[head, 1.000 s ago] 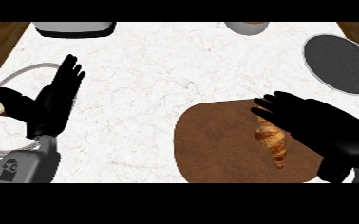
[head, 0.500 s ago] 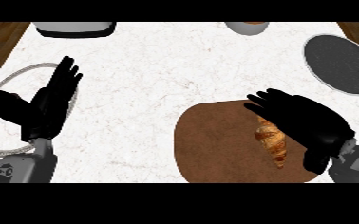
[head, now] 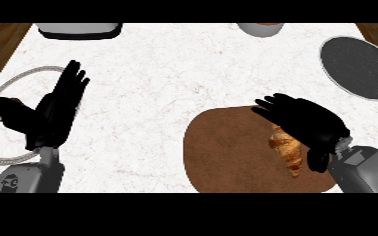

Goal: Pick the croissant from the cutting board and place it in the pan

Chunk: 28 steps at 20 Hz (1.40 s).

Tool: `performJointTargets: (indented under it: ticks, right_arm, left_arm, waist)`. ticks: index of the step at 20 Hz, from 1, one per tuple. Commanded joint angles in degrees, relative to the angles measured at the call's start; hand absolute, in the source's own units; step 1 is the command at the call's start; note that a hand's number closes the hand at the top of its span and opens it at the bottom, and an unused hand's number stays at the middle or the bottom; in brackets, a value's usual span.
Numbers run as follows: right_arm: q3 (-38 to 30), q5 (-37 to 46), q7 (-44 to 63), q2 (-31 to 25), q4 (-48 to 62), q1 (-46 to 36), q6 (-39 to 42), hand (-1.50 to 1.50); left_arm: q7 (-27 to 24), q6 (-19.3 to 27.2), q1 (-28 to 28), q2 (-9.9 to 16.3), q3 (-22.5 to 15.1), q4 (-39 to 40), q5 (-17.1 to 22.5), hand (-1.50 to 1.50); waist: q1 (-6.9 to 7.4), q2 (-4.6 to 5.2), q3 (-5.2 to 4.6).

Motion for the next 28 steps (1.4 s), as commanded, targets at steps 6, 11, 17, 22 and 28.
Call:
performJointTargets:
  ticks: [6, 11, 17, 22, 28]
  right_arm:
    - [0.7, 5.8, -3.5, 5.3, 6.2, 3.1, -4.9, -1.5]
    - [0.5, 7.3, -7.1, 7.0, 12.3, -1.3, -3.4, 1.5]
    - [0.5, 9.3, -10.2, 9.7, 12.6, -1.2, -7.8, 1.5]
    - [-1.7, 8.3, -14.8, 9.1, 15.1, 0.4, -11.9, 1.5]
    - [-9.9, 5.3, -6.6, 12.3, 11.5, 4.0, -8.4, 1.5]
  left_arm:
    - [0.5, 0.2, -2.0, -2.2, 0.9, 1.3, -3.4, 0.0]
    - [1.7, -2.2, 0.1, -2.0, 2.6, -0.3, -1.7, 0.0]
    - [1.5, -2.9, 1.9, -2.3, 2.8, -2.7, -2.8, 0.0]
    - [3.8, -2.0, -4.2, -2.5, 4.0, 0.7, -2.6, 0.0]
    - [-0.6, -3.2, -1.9, -2.8, 4.8, 3.1, -2.9, 0.0]
  waist:
    - [-0.25, 0.01, 0.0]
    - [0.08, 0.02, 0.0]
    - [0.06, -0.03, 0.0]
    - [-0.2, 0.01, 0.01]
    - [-0.86, -0.03, -0.03]
